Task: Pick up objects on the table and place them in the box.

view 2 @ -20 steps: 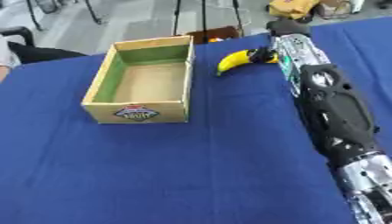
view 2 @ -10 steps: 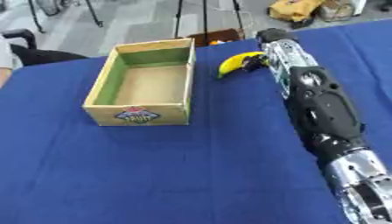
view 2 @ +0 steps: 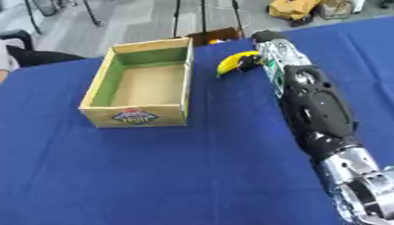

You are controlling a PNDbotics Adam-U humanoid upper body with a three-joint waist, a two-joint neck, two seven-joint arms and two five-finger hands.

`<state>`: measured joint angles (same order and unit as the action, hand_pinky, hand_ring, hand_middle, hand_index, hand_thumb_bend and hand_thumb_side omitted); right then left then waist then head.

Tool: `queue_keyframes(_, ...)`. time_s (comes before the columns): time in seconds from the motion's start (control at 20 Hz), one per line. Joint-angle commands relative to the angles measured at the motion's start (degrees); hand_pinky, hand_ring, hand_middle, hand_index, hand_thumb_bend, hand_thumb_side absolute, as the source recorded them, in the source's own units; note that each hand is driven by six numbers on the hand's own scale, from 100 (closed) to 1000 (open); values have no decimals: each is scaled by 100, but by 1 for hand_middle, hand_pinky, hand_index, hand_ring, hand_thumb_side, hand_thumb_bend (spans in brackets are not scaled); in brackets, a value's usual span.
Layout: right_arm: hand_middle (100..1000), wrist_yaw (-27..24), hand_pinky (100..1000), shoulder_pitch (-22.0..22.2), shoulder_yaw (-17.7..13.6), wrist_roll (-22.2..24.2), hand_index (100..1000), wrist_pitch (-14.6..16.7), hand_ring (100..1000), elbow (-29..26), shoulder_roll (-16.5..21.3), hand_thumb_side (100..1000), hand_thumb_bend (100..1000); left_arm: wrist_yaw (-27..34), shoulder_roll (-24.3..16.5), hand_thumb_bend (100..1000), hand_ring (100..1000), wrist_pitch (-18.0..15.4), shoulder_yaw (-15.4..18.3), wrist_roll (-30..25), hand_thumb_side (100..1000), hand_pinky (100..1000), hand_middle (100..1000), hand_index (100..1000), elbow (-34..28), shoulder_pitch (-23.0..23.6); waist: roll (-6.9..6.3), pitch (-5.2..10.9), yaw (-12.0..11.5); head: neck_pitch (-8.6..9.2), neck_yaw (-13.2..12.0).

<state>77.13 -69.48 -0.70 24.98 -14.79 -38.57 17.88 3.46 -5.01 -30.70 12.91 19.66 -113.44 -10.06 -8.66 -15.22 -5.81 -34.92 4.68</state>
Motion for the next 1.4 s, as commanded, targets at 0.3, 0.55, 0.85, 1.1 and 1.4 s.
queue_keyframes(0.3, 997, 182, 920, -249, 11, 318, 1000, -159, 1000, -17, 88, 520, 100, 0, -11, 100, 767, -1, -8, -48, 841, 291, 778, 718, -115, 1, -2, 51, -17, 82, 21)
queue_keyframes(0.55, 1000, 371, 933, -295, 1, 469, 1000, -273, 1000, -13, 85, 572, 100, 6, -11, 100, 767, -8, -15, -60, 838, 289, 777, 718, -115, 10, -13, 40, -39, 119, 41)
queue_keyframes(0.85, 1000, 467, 943, -351, -15, 416, 1000, -337, 1000, -4, 91, 623, 100, 18, -14, 100, 766, -14, -25, -75, 840, 287, 777, 717, -115, 9, -11, 23, -52, 143, 44)
queue_keyframes(1.1, 1000, 518, 952, -404, 70, 439, 1000, -304, 1000, 125, 185, 535, 100, 17, -29, 100, 766, -20, -21, -76, 837, 285, 776, 716, -115, 12, 1, 13, -49, 139, -23)
queue_keyframes(1.4, 1000, 1120, 990, -636, 284, 840, 1000, 197, 1000, 485, 328, 617, 100, -8, -66, 100, 765, -15, -24, -81, 834, 282, 774, 714, -115, 9, 33, 13, -23, 94, -140)
